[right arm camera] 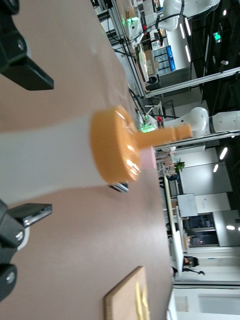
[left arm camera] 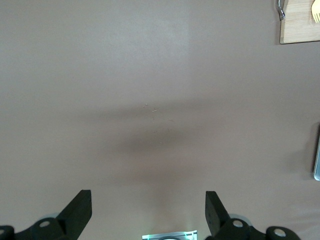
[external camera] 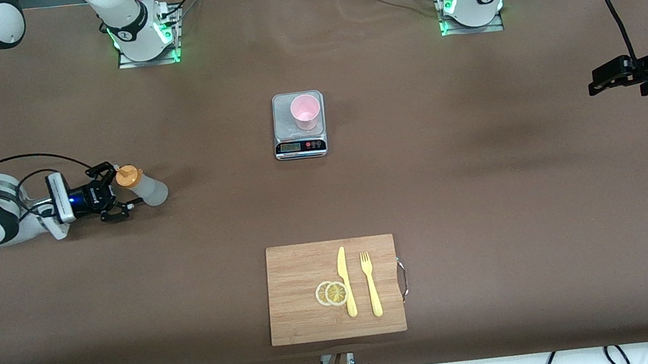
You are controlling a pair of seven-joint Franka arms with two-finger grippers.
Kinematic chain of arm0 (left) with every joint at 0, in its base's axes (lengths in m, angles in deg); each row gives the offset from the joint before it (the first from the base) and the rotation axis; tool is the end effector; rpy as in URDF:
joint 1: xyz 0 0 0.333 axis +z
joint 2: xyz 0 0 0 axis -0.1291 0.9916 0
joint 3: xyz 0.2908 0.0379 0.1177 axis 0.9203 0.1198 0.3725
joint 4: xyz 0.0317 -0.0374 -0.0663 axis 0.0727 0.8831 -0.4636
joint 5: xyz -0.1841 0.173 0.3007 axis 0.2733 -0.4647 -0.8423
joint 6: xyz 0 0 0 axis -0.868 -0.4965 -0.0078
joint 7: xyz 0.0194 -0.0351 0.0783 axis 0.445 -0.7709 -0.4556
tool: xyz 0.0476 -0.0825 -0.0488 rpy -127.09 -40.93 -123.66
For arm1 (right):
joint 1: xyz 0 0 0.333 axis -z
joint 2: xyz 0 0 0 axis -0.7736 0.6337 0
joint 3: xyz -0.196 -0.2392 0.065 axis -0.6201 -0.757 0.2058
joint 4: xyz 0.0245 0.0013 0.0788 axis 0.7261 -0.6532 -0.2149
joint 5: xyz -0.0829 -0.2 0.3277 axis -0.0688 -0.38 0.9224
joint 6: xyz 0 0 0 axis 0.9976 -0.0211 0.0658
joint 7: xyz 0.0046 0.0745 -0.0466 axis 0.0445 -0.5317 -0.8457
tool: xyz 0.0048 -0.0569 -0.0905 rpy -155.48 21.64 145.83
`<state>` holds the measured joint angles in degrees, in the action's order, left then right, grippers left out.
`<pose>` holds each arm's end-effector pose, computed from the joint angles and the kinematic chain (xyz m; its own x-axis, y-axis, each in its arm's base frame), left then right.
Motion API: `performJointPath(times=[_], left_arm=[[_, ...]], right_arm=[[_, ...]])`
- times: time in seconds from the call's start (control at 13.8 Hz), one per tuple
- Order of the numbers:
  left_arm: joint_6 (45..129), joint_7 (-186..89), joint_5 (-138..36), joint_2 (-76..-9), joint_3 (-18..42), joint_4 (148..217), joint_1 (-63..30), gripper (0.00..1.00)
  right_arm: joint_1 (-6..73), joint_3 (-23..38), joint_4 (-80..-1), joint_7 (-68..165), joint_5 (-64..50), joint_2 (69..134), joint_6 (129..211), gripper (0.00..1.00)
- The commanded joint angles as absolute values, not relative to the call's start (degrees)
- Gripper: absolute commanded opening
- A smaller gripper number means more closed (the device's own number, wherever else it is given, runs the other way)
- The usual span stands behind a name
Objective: Add sauce to pink cup with both arms
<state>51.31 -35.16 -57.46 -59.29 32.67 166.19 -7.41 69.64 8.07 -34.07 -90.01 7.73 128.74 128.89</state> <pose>0.5837 0.0199 0.5822 0.9820 -0.0807 -0.1710 -0.0713 -0.9956 0.0607 0.5538 -0.1304 0.1140 0.1159 0.2387 0.9641 0.9404 0.2862 -0.1839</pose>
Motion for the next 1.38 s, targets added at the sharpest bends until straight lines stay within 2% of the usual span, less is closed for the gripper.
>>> performJointPath(times=[0.0, 0.14, 0.36, 0.51, 1.01, 1.3], left_arm=[[50.6, -34.2, -57.7, -58.5, 32.3, 164.4, -7.0, 1.00], [50.7, -34.2, -57.7, -58.5, 32.2, 164.4, -7.0, 1.00], [50.6, -34.2, -57.7, -58.5, 32.3, 164.4, -7.0, 1.00], [50.7, -34.2, -57.7, -58.5, 32.3, 164.4, -7.0, 1.00], [50.7, -34.2, -57.7, -58.5, 32.2, 164.4, -7.0, 1.00], [50.6, -34.2, -57.7, -58.5, 32.2, 164.4, -7.0, 1.00]], right_arm=[[69.6, 4.8, -32.5, -89.5, 4.0, 127.9, 127.5, 1.00], [69.1, 4.6, -30.8, -87.9, 1.1, 125.7, 128.9, 1.00], [66.5, 4.7, -31.5, -76.8, -7.1, 115.9, 135.7, 1.00], [64.6, 4.8, -32.3, -68.1, -11.1, 110.7, 136.6, 1.00], [56.1, 5.3, -44.6, -38.4, -24.2, 90.3, 150.3, 1.00], [53.0, 7.8, -46.7, -16.1, -33.6, 82.4, 150.9, 1.00]])
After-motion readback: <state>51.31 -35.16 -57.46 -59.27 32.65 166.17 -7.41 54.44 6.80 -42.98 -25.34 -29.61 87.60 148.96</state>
